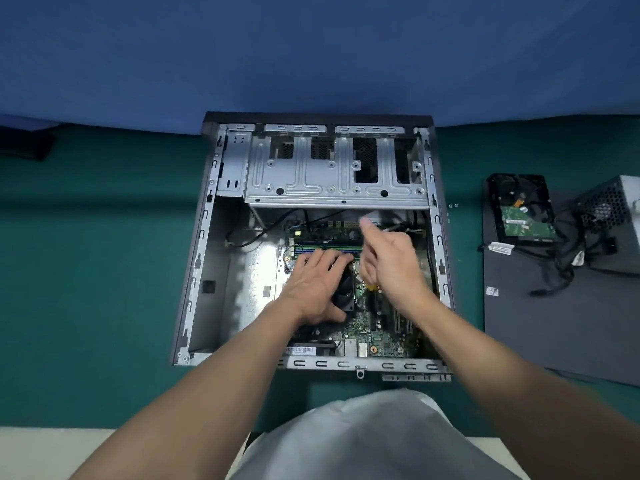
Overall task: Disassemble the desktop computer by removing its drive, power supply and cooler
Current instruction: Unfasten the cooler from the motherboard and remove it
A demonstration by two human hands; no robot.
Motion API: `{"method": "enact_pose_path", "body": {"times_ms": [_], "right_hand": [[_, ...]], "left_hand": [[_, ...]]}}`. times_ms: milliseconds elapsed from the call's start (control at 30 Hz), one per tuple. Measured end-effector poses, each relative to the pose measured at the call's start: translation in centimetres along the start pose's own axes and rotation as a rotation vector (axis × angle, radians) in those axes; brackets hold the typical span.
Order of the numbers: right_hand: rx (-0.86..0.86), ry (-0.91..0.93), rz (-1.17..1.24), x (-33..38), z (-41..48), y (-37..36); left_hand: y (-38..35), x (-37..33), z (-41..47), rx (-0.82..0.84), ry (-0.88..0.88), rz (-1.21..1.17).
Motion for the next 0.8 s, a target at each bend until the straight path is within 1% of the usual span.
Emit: {"method": "enact_pose_path", "body": {"times_ms": [67, 100, 133, 167, 200, 233, 267, 300, 367, 400, 433, 467, 500, 533, 600, 633, 667, 700, 733, 767, 800], "right_hand": [[-0.37, -0.048, -0.162, -0.3, -0.9, 1.1], [-0.536, -0.078, -0.189, -0.5, -1.6, 1.2], [-0.672, -0.118, -0.145, -0.7, -2.1, 1.1], [-0.773, -0.159, -0.041, -1.0, -2.3, 0.7], [-0.826, -0.187, 0.092, -1.3, -2.4, 0.3], [-0.829, -0.174, 0.214, -1.6, -2.2, -0.1], [-0.757, -0.133, 0.291, -1.8, -1.8, -0.4], [-0.601, -0.075, 0.313, -1.6, -1.3, -0.7], [-0.161, 0.014, 0.325, -1.1, -0.1, -1.7], [0.043, 0.004, 0.33, -0.9, 0.2, -2.2], [0.175, -0.036, 0.314, -0.8, 0.3, -2.2], [0.19, -0.065, 0.261, -0.8, 0.5, -1.6], [0.101, -0.076, 0.173, -0.7, 0.8, -0.8], [-0.056, -0.072, 0.066, -0.6, 0.8, 0.1], [-0.452, -0.072, -0.097, 0.0, -0.4, 1.5], [-0.615, -0.108, -0.095, 0.1, -1.2, 1.5], [-0.72, -0.156, -0.043, 0.0, -1.9, 1.0], [-0.769, -0.2, 0.043, -0.3, -2.4, 0.1], [-0.779, -0.223, 0.139, -0.6, -2.7, -0.7], [-0.761, -0.209, 0.232, -1.0, -3.0, -1.5], [-0.711, -0.153, 0.313, -1.1, -3.2, -2.1]], "left_hand": [[0.1, 0.1, 0.0, 0.004, 0.006, -0.006], [0.1, 0.1, 0.0, 0.001, 0.005, -0.01], [0.1, 0.1, 0.0, -0.004, 0.003, -0.012], [0.2, 0.0, 0.0, -0.008, 0.001, -0.012], [0.2, 0.0, -0.1, -0.011, 0.0, -0.011], [0.2, 0.0, -0.1, -0.013, 0.0, -0.009], [0.2, 0.0, -0.1, -0.011, 0.0, -0.011], [0.1, 0.1, -0.1, -0.01, 0.001, -0.017], [0.1, 0.1, -0.1, -0.019, -0.004, -0.025], [0.0, 0.1, -0.1, -0.025, -0.007, -0.022], [0.0, 0.1, 0.0, -0.027, -0.008, -0.018], [-0.1, 0.0, 0.0, -0.022, -0.005, -0.016], [-0.2, 0.0, 0.0, -0.014, 0.0, -0.019], [-0.2, 0.0, 0.0, -0.006, 0.008, -0.025], [-0.1, 0.2, 0.1, -0.002, 0.015, -0.041], [-0.1, 0.2, 0.1, -0.005, 0.013, -0.044], [0.0, 0.2, 0.0, -0.013, 0.009, -0.042], [0.1, 0.1, 0.0, -0.027, 0.002, -0.039], [0.2, 0.1, -0.1, -0.042, -0.004, -0.035], [0.3, 0.1, -0.2, -0.05, -0.009, -0.032], [0.3, 0.0, -0.3, -0.051, -0.012, -0.029]]}}
Point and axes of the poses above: each hand's wrist, its own z-axis towards the middle knuckle, its own y-axis out of the back of the hand, x = y × z, the point moved 6 cm from there along z, towards the middle knuckle, and after that the axes turned 9 degrees about y, right-handed, at the moved point
